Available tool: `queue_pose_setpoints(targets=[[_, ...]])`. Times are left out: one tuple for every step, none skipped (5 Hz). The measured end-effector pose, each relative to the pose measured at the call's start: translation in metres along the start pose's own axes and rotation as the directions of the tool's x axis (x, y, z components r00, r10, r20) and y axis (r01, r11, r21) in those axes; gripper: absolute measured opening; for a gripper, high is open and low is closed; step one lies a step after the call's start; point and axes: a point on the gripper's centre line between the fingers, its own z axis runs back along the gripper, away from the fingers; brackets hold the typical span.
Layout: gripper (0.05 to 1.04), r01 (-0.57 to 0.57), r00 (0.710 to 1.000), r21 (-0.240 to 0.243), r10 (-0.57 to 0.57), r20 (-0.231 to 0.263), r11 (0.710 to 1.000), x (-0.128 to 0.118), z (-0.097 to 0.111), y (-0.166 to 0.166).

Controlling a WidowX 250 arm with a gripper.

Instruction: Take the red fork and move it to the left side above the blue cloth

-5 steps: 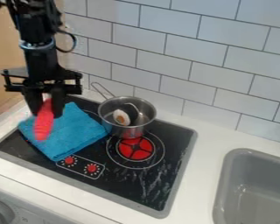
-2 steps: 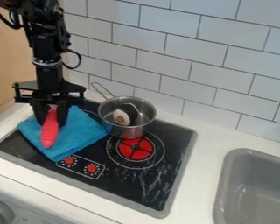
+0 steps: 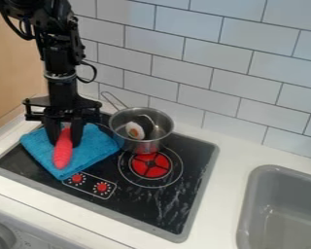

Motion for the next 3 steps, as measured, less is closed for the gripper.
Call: queue_pose_setpoints(targets=[[0.712, -0.010, 1.000, 0.005, 0.010, 0.001, 1.000, 0.0000, 0.0000, -0.0001], [0.985, 0.004, 1.000, 0.000, -0.004, 0.005, 1.000, 0.0037, 0.0047, -0.0018], [1.016, 0.014, 1.000, -0.020, -0.014, 0.000, 1.000, 0.0035, 0.0053, -0.0046]])
